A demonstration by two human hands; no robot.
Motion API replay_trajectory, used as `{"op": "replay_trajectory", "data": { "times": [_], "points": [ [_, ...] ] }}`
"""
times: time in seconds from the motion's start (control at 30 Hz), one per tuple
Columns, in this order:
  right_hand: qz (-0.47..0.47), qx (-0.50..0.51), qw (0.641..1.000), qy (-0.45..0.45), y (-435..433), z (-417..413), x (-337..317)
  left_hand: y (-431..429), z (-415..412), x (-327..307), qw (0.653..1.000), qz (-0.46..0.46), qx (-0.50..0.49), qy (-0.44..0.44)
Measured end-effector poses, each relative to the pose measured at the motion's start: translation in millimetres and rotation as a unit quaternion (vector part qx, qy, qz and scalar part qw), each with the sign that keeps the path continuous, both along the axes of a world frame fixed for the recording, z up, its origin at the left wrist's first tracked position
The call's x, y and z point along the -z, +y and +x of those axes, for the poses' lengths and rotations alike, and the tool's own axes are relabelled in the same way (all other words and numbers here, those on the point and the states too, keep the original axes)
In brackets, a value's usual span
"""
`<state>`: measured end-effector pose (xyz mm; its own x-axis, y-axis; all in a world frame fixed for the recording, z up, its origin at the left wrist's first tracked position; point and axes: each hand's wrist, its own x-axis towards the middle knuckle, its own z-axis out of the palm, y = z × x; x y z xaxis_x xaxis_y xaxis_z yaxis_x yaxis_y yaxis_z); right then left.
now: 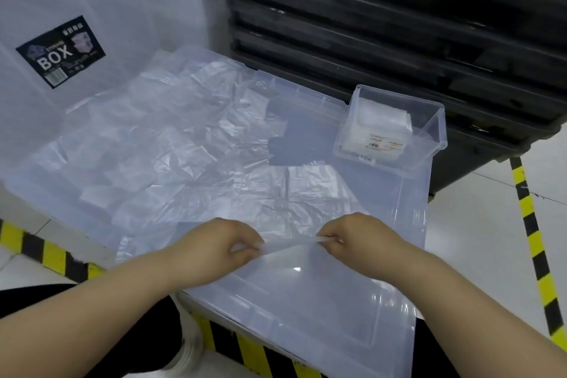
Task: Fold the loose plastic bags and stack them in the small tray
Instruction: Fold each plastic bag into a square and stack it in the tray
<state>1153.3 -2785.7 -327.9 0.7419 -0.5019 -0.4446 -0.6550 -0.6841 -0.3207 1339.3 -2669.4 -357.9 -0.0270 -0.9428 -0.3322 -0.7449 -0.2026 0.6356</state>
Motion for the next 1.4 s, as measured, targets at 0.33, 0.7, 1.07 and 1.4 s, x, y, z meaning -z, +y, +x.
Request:
{"op": "replay_trajectory", "data": {
  "times": [0.33,0.7,1.07,1.4],
  "points": [
    [0.228,0.220,0.946,-0.064,-20.3,-10.5,-11.7,-9.8,13.9,-5.4,0.919,0.039,-0.250,0.303],
    [0.155,0.260,0.953,-0.031,-30.0,-4.5,9.7,-15.6,11.2,3.2,0.951,-0.096,-0.295,-0.006],
    [0.076,0.222,0.972,0.026,-30.5,1.4,12.9,-3.1,-22.9,59.1,0.921,-0.205,0.062,-0.326],
    [0.069,0.298,0.944,-0.122,-51.4,-5.2,-3.4,-5.8,-18.0,61.8,0.905,-0.224,0.089,-0.351]
  ]
}}
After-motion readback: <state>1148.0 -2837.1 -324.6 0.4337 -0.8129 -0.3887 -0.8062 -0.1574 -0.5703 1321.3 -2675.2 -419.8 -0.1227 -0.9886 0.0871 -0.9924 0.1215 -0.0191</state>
